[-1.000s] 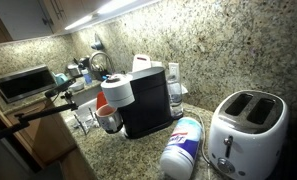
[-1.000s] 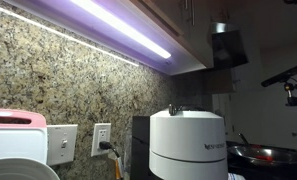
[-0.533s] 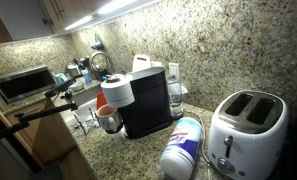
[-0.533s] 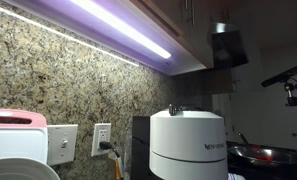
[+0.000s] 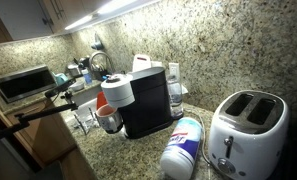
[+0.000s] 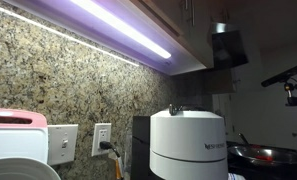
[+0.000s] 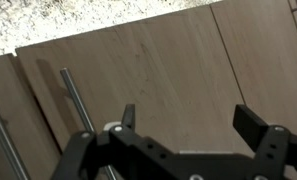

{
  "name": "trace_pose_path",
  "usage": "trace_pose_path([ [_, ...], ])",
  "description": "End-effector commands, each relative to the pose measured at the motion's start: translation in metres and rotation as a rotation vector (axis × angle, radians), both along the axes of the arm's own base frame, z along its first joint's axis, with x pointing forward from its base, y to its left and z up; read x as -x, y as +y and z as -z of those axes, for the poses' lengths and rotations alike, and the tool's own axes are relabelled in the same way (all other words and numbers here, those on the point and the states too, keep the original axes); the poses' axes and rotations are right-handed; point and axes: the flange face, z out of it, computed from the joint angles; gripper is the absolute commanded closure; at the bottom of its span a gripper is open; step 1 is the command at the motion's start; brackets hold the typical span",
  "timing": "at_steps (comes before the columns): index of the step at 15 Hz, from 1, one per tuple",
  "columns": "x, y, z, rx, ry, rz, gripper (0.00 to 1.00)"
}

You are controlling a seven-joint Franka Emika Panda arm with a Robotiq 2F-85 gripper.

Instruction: Open the top left cabinet door

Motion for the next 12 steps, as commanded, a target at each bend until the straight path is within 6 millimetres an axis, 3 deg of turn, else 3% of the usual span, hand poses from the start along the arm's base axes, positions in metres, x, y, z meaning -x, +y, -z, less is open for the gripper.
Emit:
trace_pose_path([
  [1, -0.002, 0.000, 0.000, -0.002, 0.001, 0.008, 0.00],
  [7, -0.005, -0.001, 0.001, 0.001, 0.003, 0.000, 0.00],
  [12, -0.018, -0.020, -0.007, -0.005, -0.026, -0.087, 0.00],
])
